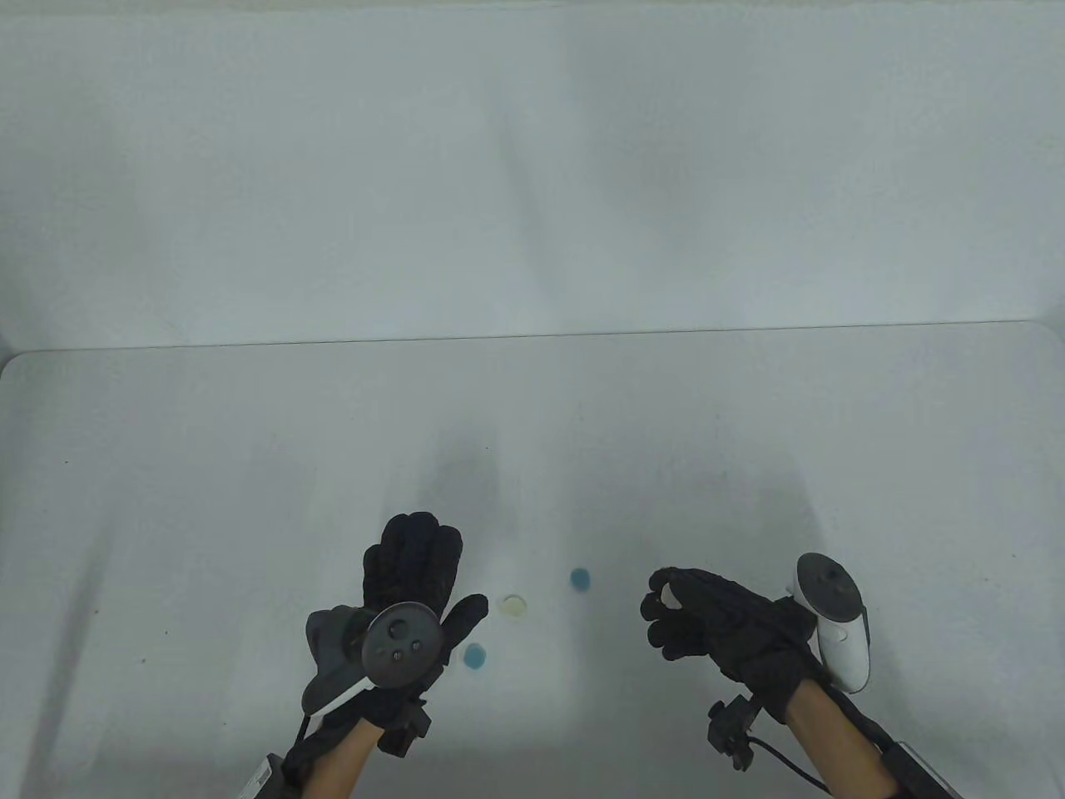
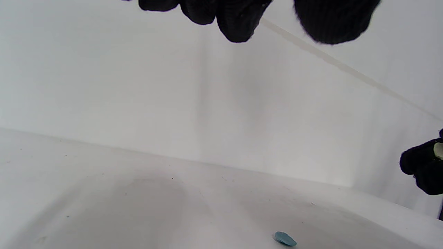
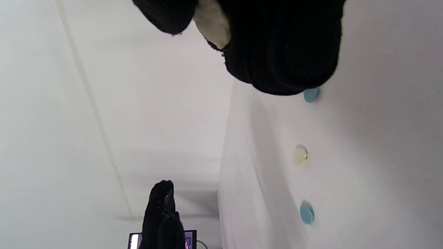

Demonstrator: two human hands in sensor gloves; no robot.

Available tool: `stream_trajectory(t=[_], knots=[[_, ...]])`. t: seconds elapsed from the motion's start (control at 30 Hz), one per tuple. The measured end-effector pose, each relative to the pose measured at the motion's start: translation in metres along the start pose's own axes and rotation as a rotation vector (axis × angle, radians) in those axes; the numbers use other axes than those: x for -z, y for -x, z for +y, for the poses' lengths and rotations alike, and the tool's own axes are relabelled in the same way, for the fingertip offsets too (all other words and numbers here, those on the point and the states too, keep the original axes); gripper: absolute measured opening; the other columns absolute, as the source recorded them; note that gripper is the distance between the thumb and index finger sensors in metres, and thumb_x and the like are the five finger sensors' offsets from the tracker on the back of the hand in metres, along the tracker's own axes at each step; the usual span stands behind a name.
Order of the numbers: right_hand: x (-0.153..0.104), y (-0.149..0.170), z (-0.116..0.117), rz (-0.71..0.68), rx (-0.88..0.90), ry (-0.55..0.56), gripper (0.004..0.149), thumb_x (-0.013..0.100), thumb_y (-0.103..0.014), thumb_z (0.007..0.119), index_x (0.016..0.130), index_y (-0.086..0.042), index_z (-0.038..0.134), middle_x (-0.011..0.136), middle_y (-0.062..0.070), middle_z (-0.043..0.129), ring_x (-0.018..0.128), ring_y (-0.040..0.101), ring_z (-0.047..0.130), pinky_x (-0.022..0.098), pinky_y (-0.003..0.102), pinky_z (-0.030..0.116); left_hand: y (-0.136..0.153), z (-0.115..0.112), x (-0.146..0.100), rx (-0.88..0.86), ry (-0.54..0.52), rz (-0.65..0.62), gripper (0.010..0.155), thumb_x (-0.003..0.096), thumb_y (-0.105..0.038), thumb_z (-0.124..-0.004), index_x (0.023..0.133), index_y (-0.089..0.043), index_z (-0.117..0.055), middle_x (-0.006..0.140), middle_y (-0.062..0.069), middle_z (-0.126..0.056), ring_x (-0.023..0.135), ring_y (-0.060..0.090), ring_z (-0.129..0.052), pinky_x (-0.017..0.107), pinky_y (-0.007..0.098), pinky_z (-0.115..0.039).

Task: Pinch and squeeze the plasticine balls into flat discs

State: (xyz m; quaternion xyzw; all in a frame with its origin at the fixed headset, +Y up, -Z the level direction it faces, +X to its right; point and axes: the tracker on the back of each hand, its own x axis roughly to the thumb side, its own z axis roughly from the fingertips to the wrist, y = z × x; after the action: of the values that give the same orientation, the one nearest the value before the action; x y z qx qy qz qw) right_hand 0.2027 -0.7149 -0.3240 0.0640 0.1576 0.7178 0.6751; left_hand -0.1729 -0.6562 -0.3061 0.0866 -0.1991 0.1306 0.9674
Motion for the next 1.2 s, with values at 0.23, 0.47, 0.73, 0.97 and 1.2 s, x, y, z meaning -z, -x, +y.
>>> stream_trajectory(t=[0.23, 0.47, 0.73, 0.97, 1.2], knots=[[-0.001, -0.004, -0.002, -0.006, -0.092, 0.054, 0.045, 0.060, -0.026, 0.066, 0.094, 0.002, 0.075, 0.075, 0.019, 0.096, 0.056, 0.029, 0.104, 0.038, 0.032, 0.096, -0.001, 0.001, -0.001, -0.007, -0.008, -0.008, 0.077, 0.0541, -0.048, -0.066, 0.115, -0.005, -0.046, 0.118, 0.027, -0.031, 0.108, 0.055, -0.030, 0.073, 0.064, -0.035], [-0.002, -0.006, -0.001, -0.010, -0.105, 0.062, 0.045, 0.060, -0.027, 0.067, 0.093, 0.002, 0.076, 0.074, 0.018, 0.097, 0.054, 0.028, 0.105, 0.037, 0.030, 0.096, -0.001, 0.001, -0.001, -0.007, -0.013, -0.009, 0.077, 0.0541, -0.048, -0.066, 0.115, -0.004, -0.046, 0.118, 0.027, -0.031, 0.107, 0.055, -0.031, 0.073, 0.065, -0.035], [-0.003, -0.004, -0.003, -0.014, -0.038, 0.049, 0.047, 0.062, -0.029, 0.063, 0.097, 0.001, 0.072, 0.081, 0.021, 0.092, 0.061, 0.032, 0.101, 0.040, 0.032, 0.095, -0.001, 0.003, -0.002, -0.005, -0.014, -0.009, 0.077, 0.0541, -0.048, -0.066, 0.115, -0.004, -0.046, 0.118, 0.027, -0.031, 0.108, 0.055, -0.030, 0.073, 0.064, -0.035], [-0.001, -0.001, -0.002, -0.012, 0.028, 0.002, 0.059, 0.063, -0.042, 0.062, 0.101, 0.003, 0.068, 0.088, 0.025, 0.087, 0.066, 0.037, 0.098, 0.044, 0.035, 0.093, -0.001, 0.003, -0.002, -0.002, -0.009, -0.003, 0.077, 0.0540, -0.048, -0.066, 0.115, -0.005, -0.046, 0.118, 0.027, -0.031, 0.107, 0.055, -0.031, 0.073, 0.064, -0.035], [-0.003, -0.005, -0.002, -0.025, 0.006, 0.036, 0.051, 0.059, -0.037, 0.073, 0.096, -0.002, 0.074, 0.079, 0.016, 0.094, 0.059, 0.027, 0.103, 0.041, 0.029, 0.096, -0.002, 0.002, -0.001, 0.001, 0.000, -0.001, 0.077, 0.0541, -0.048, -0.066, 0.115, -0.005, -0.046, 0.118, 0.027, -0.031, 0.107, 0.055, -0.031, 0.073, 0.064, -0.035]])
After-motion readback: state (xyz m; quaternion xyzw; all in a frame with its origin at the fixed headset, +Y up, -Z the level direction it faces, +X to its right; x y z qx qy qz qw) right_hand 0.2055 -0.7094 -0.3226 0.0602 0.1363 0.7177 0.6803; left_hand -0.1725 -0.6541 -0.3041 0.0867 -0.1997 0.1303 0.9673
